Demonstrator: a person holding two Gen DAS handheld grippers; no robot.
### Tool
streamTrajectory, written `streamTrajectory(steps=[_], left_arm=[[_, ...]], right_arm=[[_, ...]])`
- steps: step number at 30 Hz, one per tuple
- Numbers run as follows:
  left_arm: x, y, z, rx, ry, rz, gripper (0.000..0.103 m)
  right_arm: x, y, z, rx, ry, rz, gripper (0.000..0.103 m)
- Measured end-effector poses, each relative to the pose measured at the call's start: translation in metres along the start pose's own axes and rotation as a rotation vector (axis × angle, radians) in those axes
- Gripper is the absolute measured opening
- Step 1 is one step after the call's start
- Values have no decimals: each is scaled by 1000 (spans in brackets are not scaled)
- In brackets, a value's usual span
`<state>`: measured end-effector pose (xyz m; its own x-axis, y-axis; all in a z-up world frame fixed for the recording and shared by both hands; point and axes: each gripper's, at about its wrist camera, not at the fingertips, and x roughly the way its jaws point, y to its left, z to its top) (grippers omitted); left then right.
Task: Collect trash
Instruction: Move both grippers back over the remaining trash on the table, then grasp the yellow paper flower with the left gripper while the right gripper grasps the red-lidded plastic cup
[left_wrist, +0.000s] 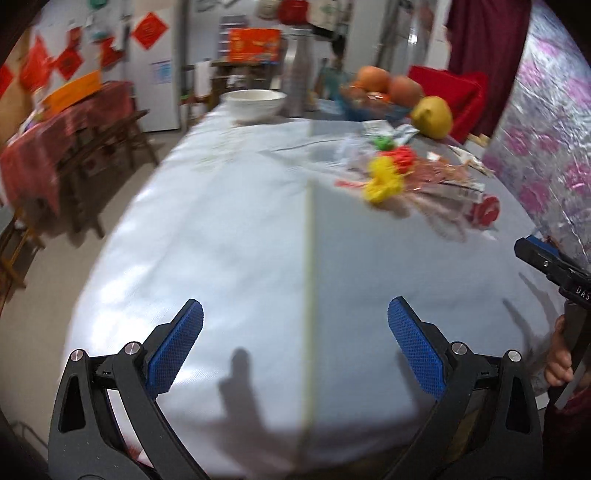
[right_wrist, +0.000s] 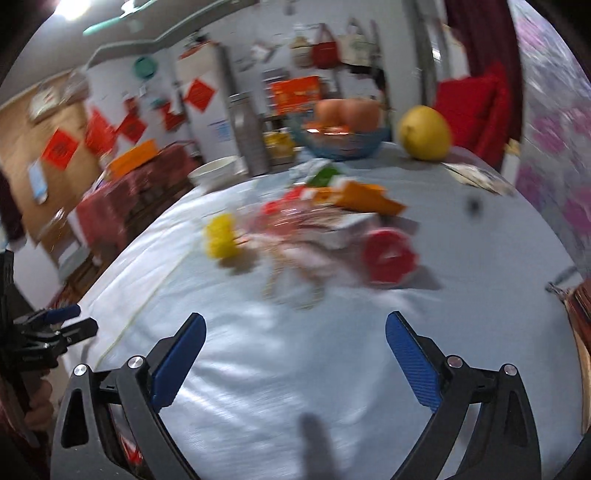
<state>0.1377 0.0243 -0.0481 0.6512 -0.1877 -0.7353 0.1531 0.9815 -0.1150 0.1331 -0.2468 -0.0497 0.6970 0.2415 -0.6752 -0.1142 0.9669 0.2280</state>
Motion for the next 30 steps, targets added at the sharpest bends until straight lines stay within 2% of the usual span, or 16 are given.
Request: streamTrajectory(steps=[7, 14, 20, 22, 24, 26, 30], left_arm=[[53, -49, 47, 61, 15, -42, 96], [103, -64, 80, 37, 65, -73, 96], [126, -65, 97, 15, 74, -88, 95], [129, -65, 99, 17, 57, -69, 85], [131, -63, 100, 9, 55, -70, 56], [129, -59, 98, -11, 51, -97, 40], [107, -49, 87, -30, -17, -83, 39]], right_arm=[[14, -46, 27, 86, -39, -29, 96], [31, -59, 44, 64, -59, -70, 96], [32, -61, 42, 79, -45, -2, 97], [32, -64, 42, 95, -42, 11, 97], [33, -67, 42, 111, -40, 38, 97], [34, -70, 42, 125, -35, 53, 97], [37, -66, 42, 113, -16, 42, 97]])
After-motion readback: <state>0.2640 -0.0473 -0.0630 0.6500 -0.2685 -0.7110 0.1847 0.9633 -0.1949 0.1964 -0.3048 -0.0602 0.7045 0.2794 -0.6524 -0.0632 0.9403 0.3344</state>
